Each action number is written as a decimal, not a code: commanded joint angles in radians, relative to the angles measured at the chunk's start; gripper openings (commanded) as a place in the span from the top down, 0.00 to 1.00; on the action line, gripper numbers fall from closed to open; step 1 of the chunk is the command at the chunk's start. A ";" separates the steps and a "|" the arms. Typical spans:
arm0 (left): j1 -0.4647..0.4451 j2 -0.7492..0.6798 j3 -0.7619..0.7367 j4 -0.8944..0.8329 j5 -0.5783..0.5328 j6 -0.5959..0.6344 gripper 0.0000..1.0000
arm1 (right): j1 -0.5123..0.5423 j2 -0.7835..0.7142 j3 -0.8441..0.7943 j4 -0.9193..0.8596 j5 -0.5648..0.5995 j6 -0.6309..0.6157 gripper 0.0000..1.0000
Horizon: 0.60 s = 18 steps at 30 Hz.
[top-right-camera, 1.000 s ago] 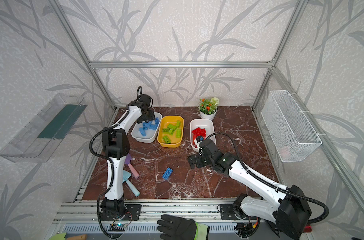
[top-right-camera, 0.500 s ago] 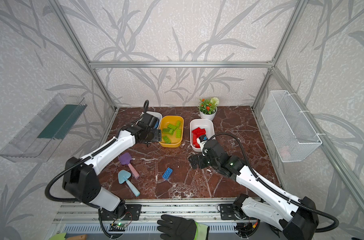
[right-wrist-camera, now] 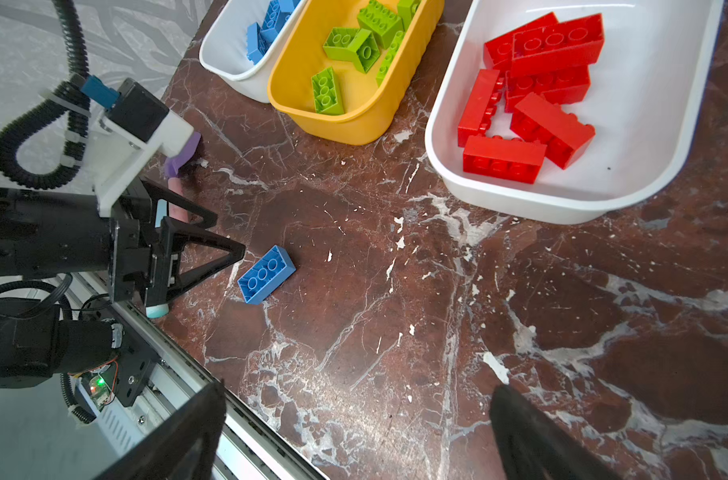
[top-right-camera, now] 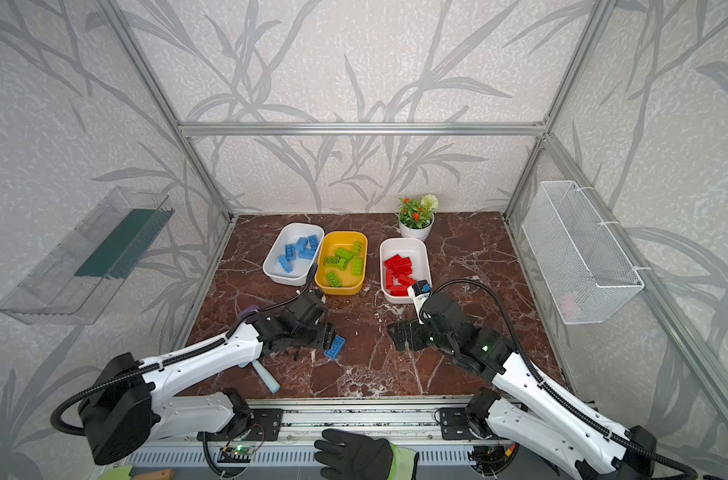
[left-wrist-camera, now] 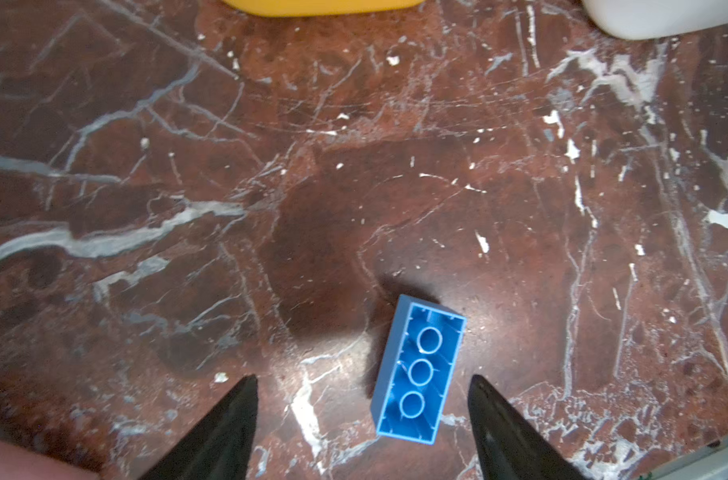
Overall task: Sort the legos into containers by color
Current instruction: 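Lower the left gripper to the last blue brick and grasp it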
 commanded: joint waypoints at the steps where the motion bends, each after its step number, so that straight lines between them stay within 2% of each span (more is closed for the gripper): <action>1: -0.032 0.039 0.012 0.065 0.013 0.025 0.21 | 0.012 -0.024 -0.014 -0.040 0.024 0.026 0.01; 11: -0.050 0.201 0.034 0.099 0.020 0.039 0.23 | 0.017 -0.051 -0.034 -0.063 0.050 0.034 0.01; 16: -0.051 0.241 0.047 0.073 0.000 0.029 0.31 | 0.017 -0.048 -0.043 -0.057 0.051 0.034 0.01; 18: -0.052 0.252 0.055 0.048 -0.021 0.023 0.39 | 0.017 -0.045 -0.042 -0.053 0.054 0.032 0.01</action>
